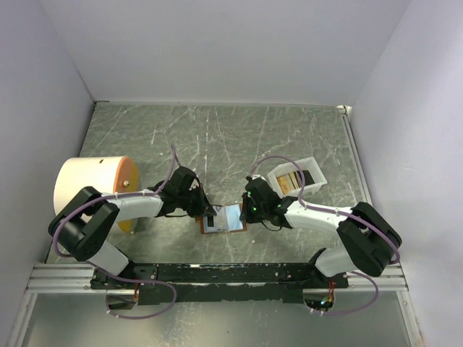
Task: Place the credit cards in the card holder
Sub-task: Insert the credit card into the card holder.
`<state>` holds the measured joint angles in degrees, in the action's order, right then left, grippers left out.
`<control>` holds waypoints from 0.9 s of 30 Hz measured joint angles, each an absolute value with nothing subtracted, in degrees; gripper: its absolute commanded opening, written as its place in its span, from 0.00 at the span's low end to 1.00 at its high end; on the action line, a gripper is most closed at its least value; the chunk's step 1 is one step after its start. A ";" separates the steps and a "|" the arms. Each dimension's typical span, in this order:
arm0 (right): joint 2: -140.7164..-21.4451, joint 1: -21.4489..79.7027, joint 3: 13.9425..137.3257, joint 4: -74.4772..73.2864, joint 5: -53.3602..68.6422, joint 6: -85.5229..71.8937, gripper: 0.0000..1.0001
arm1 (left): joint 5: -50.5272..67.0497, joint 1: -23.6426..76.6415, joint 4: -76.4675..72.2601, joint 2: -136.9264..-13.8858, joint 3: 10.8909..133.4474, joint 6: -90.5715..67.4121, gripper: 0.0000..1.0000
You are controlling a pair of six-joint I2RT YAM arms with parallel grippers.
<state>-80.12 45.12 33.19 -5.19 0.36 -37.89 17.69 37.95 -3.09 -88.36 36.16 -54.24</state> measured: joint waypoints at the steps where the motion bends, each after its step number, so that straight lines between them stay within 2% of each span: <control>1: -80.09 45.12 33.10 -5.04 0.34 -37.91 0.09 | 17.72 37.95 -3.40 -88.36 36.14 -54.28 0.07; 18: -79.44 45.12 31.68 -3.40 0.21 -40.69 0.10 | 18.37 37.95 -10.13 -89.38 33.80 -55.13 0.07; 19: -79.44 45.12 31.68 -3.40 0.21 -40.80 0.11 | 18.44 37.95 -10.24 -89.41 33.80 -55.13 0.08; 24: -78.91 45.12 31.70 -3.77 0.21 -41.47 0.17 | 18.48 37.95 -10.26 -89.49 33.80 -55.02 0.27; 27: -77.25 45.15 31.70 -4.91 0.12 -41.76 0.18 | 18.41 37.95 -9.30 -89.38 33.93 -54.83 0.33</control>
